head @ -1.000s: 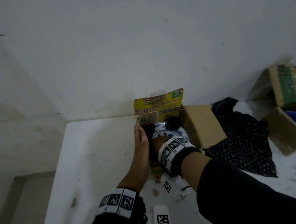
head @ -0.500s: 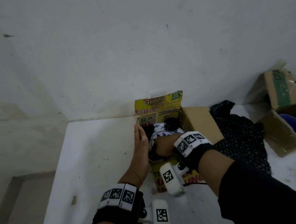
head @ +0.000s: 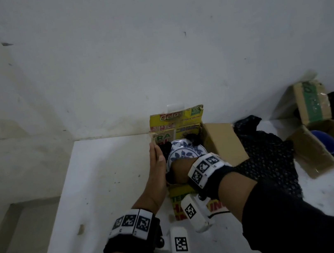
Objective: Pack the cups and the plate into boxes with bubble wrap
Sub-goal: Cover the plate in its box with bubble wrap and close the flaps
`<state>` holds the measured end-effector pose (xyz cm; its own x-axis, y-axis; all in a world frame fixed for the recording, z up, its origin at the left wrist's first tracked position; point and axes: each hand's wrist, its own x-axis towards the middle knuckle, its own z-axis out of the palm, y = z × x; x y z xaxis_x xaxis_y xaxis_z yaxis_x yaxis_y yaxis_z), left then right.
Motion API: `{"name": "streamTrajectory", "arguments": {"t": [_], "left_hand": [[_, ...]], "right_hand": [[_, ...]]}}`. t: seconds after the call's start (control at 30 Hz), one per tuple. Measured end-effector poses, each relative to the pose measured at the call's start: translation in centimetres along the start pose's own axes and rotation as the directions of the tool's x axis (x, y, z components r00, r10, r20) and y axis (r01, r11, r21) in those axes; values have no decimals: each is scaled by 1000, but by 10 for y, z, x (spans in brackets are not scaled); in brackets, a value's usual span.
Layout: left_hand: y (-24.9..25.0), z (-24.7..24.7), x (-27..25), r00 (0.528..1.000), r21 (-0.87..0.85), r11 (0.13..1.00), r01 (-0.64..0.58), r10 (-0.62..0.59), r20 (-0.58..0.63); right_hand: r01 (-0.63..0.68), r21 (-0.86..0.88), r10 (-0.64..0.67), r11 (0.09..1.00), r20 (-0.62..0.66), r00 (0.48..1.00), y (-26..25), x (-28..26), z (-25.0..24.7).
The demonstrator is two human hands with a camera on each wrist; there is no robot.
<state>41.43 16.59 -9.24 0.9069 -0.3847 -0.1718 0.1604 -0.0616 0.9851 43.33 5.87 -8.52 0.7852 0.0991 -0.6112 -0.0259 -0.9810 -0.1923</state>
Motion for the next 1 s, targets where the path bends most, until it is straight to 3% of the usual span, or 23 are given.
{"name": "streamTrajectory", "arguments": {"t": [0.17, 0.27, 0.4, 0.57, 0.73, 0.8, 0.87, 0.93, 1.0], "left_hand": [[-3, -1, -1, 1000, 19, 1000, 3, -4, 25], [-2, -1, 0, 1000, 27, 1000, 8, -9, 25], [-2, -1, 0, 999, 43, 999, 20, -22, 48], [-2, -4, 0, 998, 124, 992, -2, -6, 64], [0, -13, 4, 999, 219, 976, -14, 4, 45], [0, -14, 7, 1000, 405, 914, -17, 12, 14], [7, -8, 5, 997, 620, 784, 38, 14, -78], [22, 5, -3, 986, 730, 679, 83, 52, -161], [35, 23, -8, 976, 765, 644, 25, 150, -159]], "right_hand": [[-35, 15, 37, 999, -192, 981, 1, 13, 9], [-91, -29, 82, 995, -230, 970, 7, 19, 14], [-194, -30, 186, 980, -186, 965, 1, 28, 23], [-63, -46, 56, 997, -140, 989, 7, 20, 17], [56, 206, -56, 977, -5, 998, 15, -20, -7], [122, 188, -119, 974, -30, 992, 24, -40, -12], [185, 70, -174, 980, -149, 974, 36, -61, -11], [234, -8, -227, 972, -287, 931, 52, -81, -6], [290, -34, -278, 956, -416, 866, 71, -101, -3]]}}
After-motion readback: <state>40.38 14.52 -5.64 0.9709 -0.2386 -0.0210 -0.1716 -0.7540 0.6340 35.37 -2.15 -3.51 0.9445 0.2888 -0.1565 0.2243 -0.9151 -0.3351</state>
